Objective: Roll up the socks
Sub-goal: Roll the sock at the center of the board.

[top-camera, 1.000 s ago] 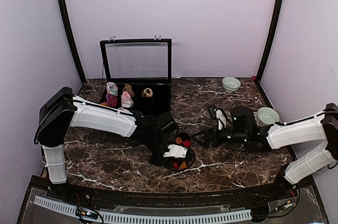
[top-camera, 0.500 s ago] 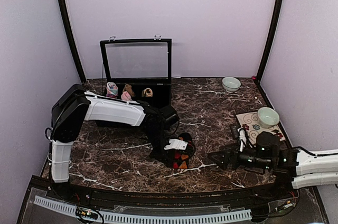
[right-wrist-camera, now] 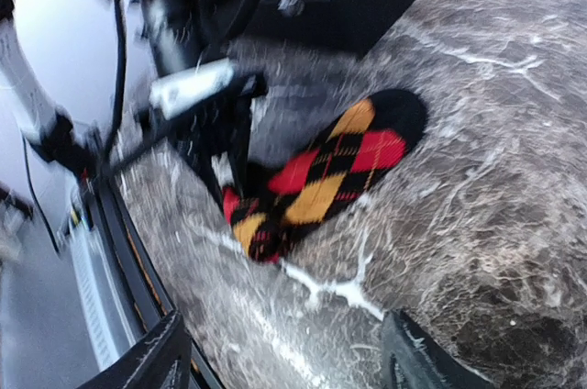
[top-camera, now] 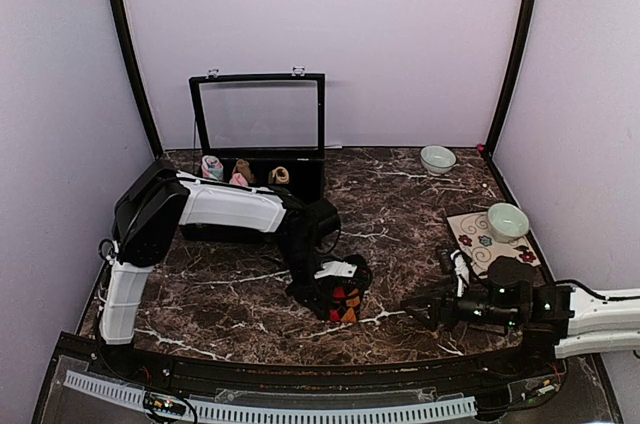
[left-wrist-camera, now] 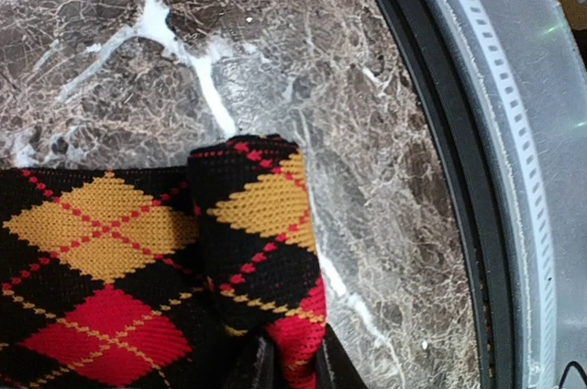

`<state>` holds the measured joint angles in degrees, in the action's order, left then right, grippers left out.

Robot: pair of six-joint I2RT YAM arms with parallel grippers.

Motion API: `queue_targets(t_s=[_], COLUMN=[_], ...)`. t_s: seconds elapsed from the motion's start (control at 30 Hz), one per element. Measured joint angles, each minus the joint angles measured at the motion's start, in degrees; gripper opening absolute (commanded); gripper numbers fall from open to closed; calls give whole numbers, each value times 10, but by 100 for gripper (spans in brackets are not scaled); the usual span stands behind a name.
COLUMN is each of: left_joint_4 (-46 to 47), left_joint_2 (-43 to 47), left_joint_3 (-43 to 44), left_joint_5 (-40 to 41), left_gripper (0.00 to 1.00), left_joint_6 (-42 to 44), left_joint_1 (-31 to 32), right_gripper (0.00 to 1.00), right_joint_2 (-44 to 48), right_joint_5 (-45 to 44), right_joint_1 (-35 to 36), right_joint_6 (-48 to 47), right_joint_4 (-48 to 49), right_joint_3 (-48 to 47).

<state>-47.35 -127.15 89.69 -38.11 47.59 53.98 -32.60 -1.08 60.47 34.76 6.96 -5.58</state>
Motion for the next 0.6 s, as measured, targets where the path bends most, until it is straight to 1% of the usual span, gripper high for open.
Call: queue_targets(t_s=[0.13,0.2,0.4,0.47,0.6], left_joint_4=[-14,-18,-28,-30,-33], left_joint_2=[-16,-23,-37,-39,-41], left_joint_3=[7,7,4,3,5], left_joint_5=[-44,-66,-127,-134,-136], left_gripper=[13,13,13,13,14], left_joint_6=[-1,-3,-19,-22,-28], left_joint_1=[-10,-16,-30,-30,-30], right_gripper=[69,68,60,58,53], right_joint_2=[-123,-162,-257,-290,-389], right_joint_5=[-3,-12,-42,-46,-52], right_joint_1=[55,79,124,130,151], right_joint_6=[-83,-123,-258,-288,-345], right_joint_4=[-11,-12,17,30,56], right_joint_3=[-63,-87,-145,-159,-203])
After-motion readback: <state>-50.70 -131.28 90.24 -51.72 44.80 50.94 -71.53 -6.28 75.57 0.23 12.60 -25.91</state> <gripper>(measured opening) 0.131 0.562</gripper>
